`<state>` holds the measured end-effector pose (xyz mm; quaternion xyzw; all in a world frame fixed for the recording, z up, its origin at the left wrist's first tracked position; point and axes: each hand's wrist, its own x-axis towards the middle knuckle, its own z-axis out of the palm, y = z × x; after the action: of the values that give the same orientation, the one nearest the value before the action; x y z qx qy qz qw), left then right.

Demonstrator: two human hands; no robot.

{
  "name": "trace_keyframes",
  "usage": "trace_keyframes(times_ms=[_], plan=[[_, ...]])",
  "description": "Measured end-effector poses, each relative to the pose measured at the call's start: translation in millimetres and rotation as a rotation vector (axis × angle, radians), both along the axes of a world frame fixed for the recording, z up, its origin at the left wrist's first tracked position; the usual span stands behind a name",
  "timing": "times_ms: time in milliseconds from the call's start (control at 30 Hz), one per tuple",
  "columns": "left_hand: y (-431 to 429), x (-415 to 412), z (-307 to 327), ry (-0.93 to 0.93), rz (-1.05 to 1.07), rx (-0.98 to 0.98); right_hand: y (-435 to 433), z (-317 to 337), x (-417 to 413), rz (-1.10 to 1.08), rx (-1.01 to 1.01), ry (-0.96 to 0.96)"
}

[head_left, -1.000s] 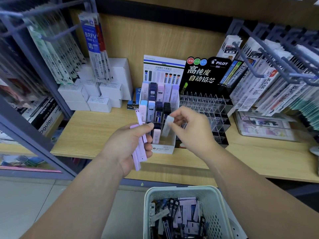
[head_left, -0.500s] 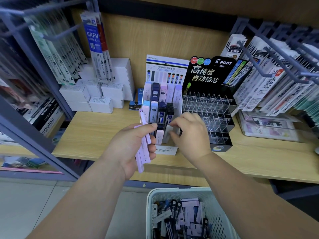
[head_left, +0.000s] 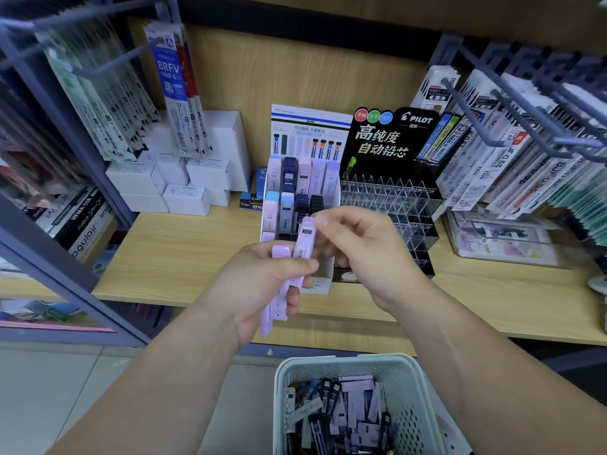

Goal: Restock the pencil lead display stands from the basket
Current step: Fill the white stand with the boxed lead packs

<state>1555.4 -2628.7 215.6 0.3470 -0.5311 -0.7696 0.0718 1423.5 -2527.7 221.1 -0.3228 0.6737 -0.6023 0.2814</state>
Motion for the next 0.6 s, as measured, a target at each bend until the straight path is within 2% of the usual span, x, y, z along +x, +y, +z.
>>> trace_keyframes(times_ms=[300, 467, 600], plan=[[5, -2, -3, -0.054, -0.08, -0.061, 8, 1, -9, 0.003, 0.131, -0.078], [0, -5, -4, -0.021, 0.142, 0.052, -1, 15, -33, -0.171, 0.018, -0.072], [-8, -3, -3, 0.031, 0.219, 0.181, -17, 39, -55, -0.122, -0.026, 0.004]])
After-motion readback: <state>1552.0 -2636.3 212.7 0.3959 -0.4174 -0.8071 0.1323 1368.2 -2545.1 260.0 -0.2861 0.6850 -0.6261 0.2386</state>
